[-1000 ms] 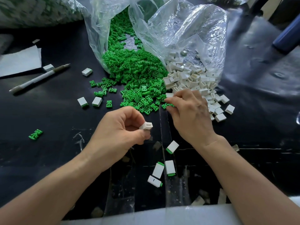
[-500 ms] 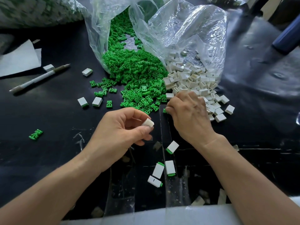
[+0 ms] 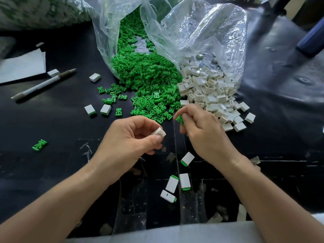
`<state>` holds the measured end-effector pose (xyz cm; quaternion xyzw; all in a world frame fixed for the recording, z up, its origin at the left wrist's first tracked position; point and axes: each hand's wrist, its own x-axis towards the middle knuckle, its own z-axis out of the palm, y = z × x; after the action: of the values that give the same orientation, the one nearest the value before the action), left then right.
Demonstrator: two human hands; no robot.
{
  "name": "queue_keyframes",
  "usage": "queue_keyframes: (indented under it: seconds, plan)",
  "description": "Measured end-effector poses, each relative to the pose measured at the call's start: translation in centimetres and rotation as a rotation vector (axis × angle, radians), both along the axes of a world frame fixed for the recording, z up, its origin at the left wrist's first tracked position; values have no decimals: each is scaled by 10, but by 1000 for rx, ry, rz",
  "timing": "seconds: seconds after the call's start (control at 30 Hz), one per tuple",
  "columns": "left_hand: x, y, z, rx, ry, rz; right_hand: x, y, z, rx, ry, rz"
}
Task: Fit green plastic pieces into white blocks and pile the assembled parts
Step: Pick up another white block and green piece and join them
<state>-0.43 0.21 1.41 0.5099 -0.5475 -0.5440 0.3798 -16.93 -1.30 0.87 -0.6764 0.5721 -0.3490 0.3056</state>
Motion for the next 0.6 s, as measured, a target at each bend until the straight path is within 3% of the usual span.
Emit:
queue_keyframes:
  seconds: [0.23, 0.6]
  plan:
    - [-1, 0, 0, 7, 11, -4, -3, 2, 3, 47, -78, -26]
    - [1, -1, -2, 5, 10, 7, 1, 4, -4, 43, -213, 194]
